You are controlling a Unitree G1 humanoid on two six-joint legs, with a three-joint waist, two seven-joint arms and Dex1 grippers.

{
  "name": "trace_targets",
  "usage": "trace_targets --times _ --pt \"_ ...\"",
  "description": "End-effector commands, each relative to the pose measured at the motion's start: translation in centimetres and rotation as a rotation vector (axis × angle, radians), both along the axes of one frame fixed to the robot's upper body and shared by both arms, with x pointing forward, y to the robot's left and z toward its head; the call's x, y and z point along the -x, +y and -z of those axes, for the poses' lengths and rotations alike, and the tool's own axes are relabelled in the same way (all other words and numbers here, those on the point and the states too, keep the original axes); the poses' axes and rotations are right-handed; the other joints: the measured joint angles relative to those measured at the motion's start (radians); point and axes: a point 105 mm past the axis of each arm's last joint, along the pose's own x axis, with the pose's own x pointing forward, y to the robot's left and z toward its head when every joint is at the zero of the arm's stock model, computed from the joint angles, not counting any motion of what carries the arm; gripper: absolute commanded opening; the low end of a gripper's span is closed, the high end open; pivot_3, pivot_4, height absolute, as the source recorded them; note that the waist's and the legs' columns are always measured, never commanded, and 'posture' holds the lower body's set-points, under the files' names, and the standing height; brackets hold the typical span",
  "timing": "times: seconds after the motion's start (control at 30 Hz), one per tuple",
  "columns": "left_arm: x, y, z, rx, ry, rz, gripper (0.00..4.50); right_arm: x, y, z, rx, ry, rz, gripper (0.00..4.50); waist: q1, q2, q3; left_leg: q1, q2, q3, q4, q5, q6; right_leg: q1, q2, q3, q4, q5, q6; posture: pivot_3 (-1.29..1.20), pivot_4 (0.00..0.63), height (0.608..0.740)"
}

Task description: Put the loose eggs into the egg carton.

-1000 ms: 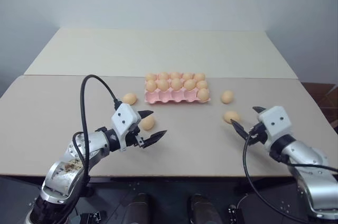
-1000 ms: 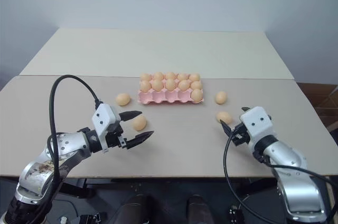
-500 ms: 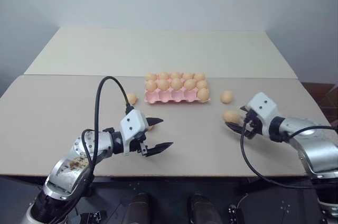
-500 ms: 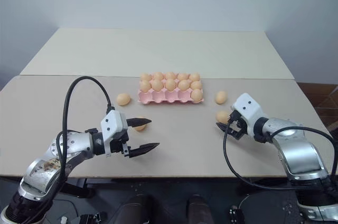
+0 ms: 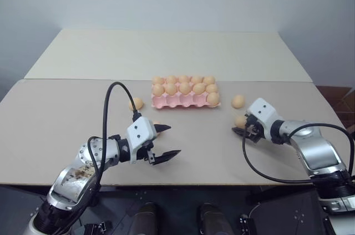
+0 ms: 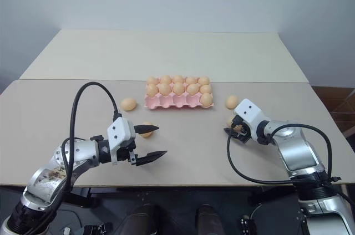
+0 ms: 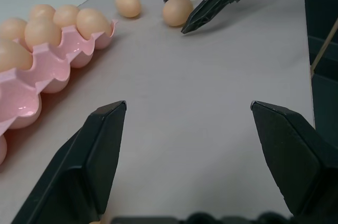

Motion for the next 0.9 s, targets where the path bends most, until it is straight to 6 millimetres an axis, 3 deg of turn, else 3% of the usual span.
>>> trace_targets --times 0.03,0.1,0.17,0.33,0.43,0.7,0.9 --pt "-0.1 0.2 -1.1 0.019 -0.048 -0.013 4.11 -0.7 0.1 -1.4 0.006 -0.069 -0.006 2.90 0.000 0.000 0.000 0.000 0.000 0.000 0.000 0.000 0.000 0.000 0.000 0.000 0.000 0.000 0.000 0.00 0.150 0.740" --pt "-0.1 0.4 -1.1 0.016 -0.053 -0.027 4.11 -0.6 0.2 -1.5 0.011 -0.075 -0.004 2.26 0.000 0.000 0.000 0.000 0.000 0.000 0.000 0.000 0.000 0.000 0.000 0.000 0.000 0.000 0.000 0.00 0.150 0.740" --pt "-0.1 0.8 -1.2 0.007 -0.063 -0.041 4.11 -0.4 0.7 -2.3 -0.013 -0.093 -0.008 1.92 0.000 0.000 0.000 0.000 0.000 0.000 0.000 0.000 0.000 0.000 0.000 0.000 0.000 0.000 0.000 0.00 0.150 0.740" --pt "0.0 2.3 -2.3 0.046 -0.080 -0.145 4.11 0.5 3.6 -6.8 -0.181 -0.224 -0.004 1.90 -0.003 0.000 0.000 0.000 0.001 0.000 0.000 0.000 0.000 -0.001 0.000 0.000 0.000 0.000 0.000 0.00 0.150 0.740" --pt "0.1 2.7 -2.8 0.099 -0.056 -0.199 4.11 0.2 5.7 -8.3 -0.301 -0.278 0.036 1.90 -0.004 0.000 0.000 0.000 0.001 -0.001 0.000 0.000 0.000 -0.001 0.000 0.000 0.002 0.000 0.000 0.00 0.150 0.740" --pt "0.4 4.0 -2.8 0.087 -0.049 -0.281 4.11 -2.0 10.8 -7.8 -0.437 -0.287 0.092 1.87 0.000 0.000 0.000 0.000 0.000 -0.001 0.000 0.000 0.000 -0.001 0.000 0.000 0.001 0.001 0.000 0.00 0.150 0.740" --pt "0.5 4.0 -2.5 0.070 -0.059 -0.290 4.11 -4.6 12.0 -7.1 -0.459 -0.299 0.149 1.87 -0.002 0.001 0.001 0.000 0.001 -0.001 0.000 0.000 0.000 -0.001 0.000 0.000 0.002 0.001 0.000 0.00 0.150 0.740"
